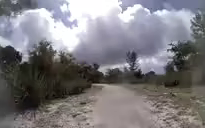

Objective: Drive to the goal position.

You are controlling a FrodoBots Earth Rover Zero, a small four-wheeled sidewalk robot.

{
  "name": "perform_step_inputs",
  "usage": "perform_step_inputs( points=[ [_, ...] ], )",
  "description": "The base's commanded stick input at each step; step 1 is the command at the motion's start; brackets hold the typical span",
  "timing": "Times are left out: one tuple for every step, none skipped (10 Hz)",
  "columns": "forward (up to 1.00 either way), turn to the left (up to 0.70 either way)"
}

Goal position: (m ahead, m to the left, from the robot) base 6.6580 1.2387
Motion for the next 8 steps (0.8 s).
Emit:
perform_step_inputs(
  points=[
    [0.7,0.0],
    [0.7,0.0],
    [0.7,0.0],
    [0.7,0.0],
    [0.7,0.0],
    [0.7,0.0],
    [0.7,0.0],
    [0.7,0.0]
  ],
)
